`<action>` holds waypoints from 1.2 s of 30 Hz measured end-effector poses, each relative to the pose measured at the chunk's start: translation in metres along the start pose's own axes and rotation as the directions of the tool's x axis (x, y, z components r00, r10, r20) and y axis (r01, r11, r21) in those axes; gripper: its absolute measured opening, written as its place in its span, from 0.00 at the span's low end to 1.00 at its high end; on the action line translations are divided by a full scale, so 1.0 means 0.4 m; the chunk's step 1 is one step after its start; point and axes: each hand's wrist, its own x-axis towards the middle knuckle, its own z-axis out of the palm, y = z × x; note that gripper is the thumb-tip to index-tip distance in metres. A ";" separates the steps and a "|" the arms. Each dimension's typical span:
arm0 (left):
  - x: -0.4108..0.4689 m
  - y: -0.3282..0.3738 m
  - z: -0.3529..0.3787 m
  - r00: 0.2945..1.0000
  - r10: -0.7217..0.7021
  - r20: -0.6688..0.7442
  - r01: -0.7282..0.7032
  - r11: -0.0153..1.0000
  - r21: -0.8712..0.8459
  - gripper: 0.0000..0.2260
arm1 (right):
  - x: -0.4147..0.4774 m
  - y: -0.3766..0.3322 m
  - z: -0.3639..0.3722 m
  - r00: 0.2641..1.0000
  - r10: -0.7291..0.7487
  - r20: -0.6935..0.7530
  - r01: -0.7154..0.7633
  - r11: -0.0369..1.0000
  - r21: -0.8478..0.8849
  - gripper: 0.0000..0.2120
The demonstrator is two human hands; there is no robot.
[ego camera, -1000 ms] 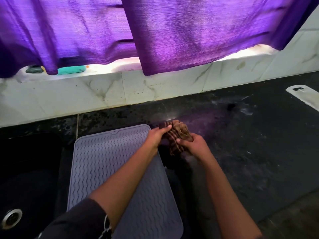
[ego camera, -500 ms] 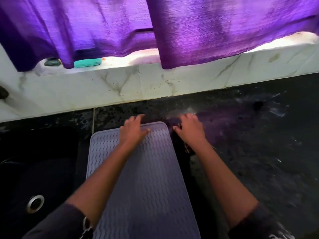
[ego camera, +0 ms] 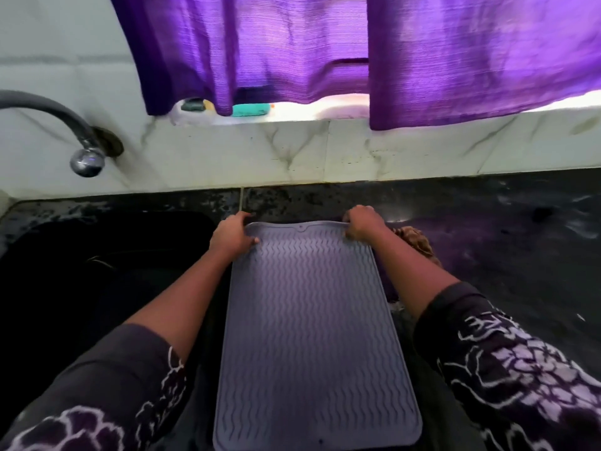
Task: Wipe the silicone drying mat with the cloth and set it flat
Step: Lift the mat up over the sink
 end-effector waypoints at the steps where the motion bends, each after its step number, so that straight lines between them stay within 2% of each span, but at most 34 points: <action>1: 0.001 0.001 -0.004 1.000 -0.011 0.005 0.012 0.999 -0.043 0.23 | -0.006 -0.008 -0.003 0.998 0.015 -0.056 -0.015 1.000 -0.004 0.15; 4: -0.025 -0.004 -0.021 0.999 -0.001 -0.041 -0.005 0.990 -0.143 0.13 | -0.043 -0.038 -0.028 0.987 0.025 -0.160 -0.028 1.000 -0.013 0.12; 6: -0.052 -0.002 -0.051 0.993 0.016 -0.115 -0.051 0.951 -0.305 0.11 | -0.075 -0.055 -0.071 0.984 0.010 -0.176 -0.014 1.000 -0.019 0.13; 8: -0.086 0.002 -0.105 0.988 0.038 -0.150 -0.104 0.879 -0.465 0.09 | -0.110 -0.075 -0.130 0.979 0.000 -0.202 0.003 1.000 0.016 0.14; 10: -0.125 0.004 -0.177 0.982 0.070 -0.178 -0.162 0.800 -0.577 0.08 | -0.148 -0.101 -0.211 0.973 -0.005 -0.233 0.038 0.990 0.134 0.14; 15: -0.215 -0.016 -0.422 0.940 0.050 -0.337 -0.293 0.620 -0.728 0.04 | -0.251 -0.187 -0.437 0.921 -0.081 -0.380 0.197 0.941 0.275 0.08; 17: -0.249 -0.031 -0.534 0.904 0.050 -0.424 -0.368 0.596 -0.714 0.03 | -0.288 -0.234 -0.506 0.872 -0.101 -0.480 0.277 0.909 0.312 0.05; 20: -0.298 -0.062 -0.685 0.817 0.060 -0.573 -0.486 0.606 -0.630 0.04 | -0.314 -0.316 -0.575 0.736 -0.099 -0.670 0.406 0.856 0.320 0.05; 23: -0.321 -0.089 -0.781 0.750 0.058 -0.659 -0.511 0.684 -0.521 0.05 | -0.302 -0.399 -0.607 0.661 -0.122 -0.740 0.452 0.852 0.263 0.07; 26: -0.311 -0.098 -0.845 0.678 0.053 -0.733 -0.525 0.733 -0.432 0.05 | -0.276 -0.466 -0.623 0.578 -0.047 -0.814 0.472 0.834 0.287 0.08; 29: -0.291 -0.100 -0.886 0.654 0.073 -0.753 -0.361 0.905 -0.226 0.10 | -0.255 -0.512 -0.622 0.596 -0.061 -0.801 0.463 0.841 0.281 0.08; 33: -0.285 -0.089 -0.919 0.639 0.043 -0.768 -0.304 0.931 -0.200 0.12 | -0.252 -0.523 -0.636 0.578 -0.024 -0.816 0.454 0.840 0.297 0.08; 36: -0.306 -0.067 -0.921 0.618 0.064 -0.784 -0.364 0.907 -0.213 0.11 | -0.279 -0.493 -0.652 0.557 -0.020 -0.831 0.454 0.845 0.284 0.08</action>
